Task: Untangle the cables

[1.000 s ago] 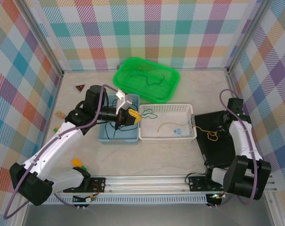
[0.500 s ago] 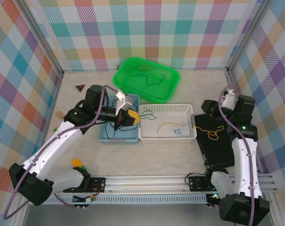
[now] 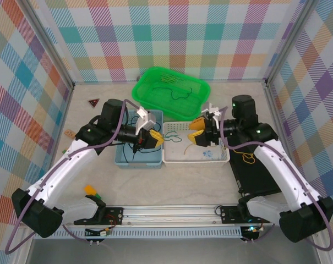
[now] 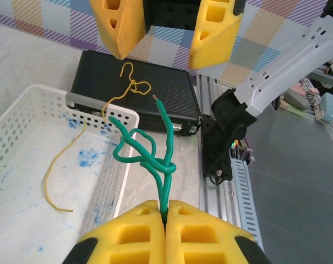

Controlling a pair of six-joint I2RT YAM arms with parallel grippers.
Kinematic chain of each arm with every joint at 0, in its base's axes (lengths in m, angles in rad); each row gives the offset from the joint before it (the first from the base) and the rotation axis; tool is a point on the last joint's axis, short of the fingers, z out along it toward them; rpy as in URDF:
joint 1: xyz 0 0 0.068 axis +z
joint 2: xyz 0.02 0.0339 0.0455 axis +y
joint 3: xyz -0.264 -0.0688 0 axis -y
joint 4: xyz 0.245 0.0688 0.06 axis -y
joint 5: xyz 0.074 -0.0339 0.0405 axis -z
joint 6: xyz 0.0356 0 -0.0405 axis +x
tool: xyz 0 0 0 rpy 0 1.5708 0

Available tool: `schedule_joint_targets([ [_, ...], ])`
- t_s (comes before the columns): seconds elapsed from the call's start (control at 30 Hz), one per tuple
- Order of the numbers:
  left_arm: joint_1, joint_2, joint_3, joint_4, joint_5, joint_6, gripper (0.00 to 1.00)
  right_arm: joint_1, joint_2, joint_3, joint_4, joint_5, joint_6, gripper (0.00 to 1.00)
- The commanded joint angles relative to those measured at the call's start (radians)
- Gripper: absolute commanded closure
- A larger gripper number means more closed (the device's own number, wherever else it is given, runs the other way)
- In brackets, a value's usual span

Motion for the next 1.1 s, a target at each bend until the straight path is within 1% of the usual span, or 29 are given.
schedule_joint_targets([
  [0.0, -0.005, 0.012, 0.040, -0.015, 0.047, 0.023, 1.00, 0.048, 0.036, 0.060, -0.055, -0.037, -0.144, 0.49],
  [0.1, -0.006, 0.017, 0.042, -0.012, 0.049, 0.021, 1.00, 0.077, 0.061, 0.084, -0.054, -0.025, -0.162, 0.50],
  [0.23, -0.006, 0.018, 0.041, -0.015, 0.055, 0.028, 1.00, 0.085, 0.082, 0.099, -0.058, -0.001, -0.170, 0.51],
  [0.27, -0.005, 0.016, 0.040, -0.017, 0.054, 0.035, 1.00, 0.084, 0.084, 0.098, -0.051, 0.017, -0.160, 0.51],
  [0.33, -0.012, 0.008, 0.037, -0.035, 0.040, 0.077, 1.00, 0.084, 0.094, 0.101, -0.062, 0.013, -0.149, 0.51],
  [0.47, -0.026, -0.019, 0.025, -0.082, -0.011, 0.200, 1.00, 0.076, 0.149, 0.163, -0.181, -0.067, -0.095, 0.52],
  [0.57, -0.039, -0.028, 0.029, -0.120, -0.047, 0.287, 1.00, 0.063, 0.207, 0.219, -0.267, -0.195, -0.036, 0.54],
  [0.63, -0.044, -0.022, 0.044, -0.144, -0.061, 0.320, 1.00, 0.063, 0.231, 0.231, -0.295, -0.217, -0.005, 0.55],
  [0.77, -0.050, 0.002, 0.077, -0.192, -0.062, 0.367, 1.00, 0.068, 0.243, 0.210, -0.297, -0.203, 0.008, 0.60],
  [1.07, -0.064, 0.019, 0.096, -0.189, -0.046, 0.385, 1.00, 0.108, 0.247, 0.194, -0.282, -0.164, 0.005, 0.58],
])
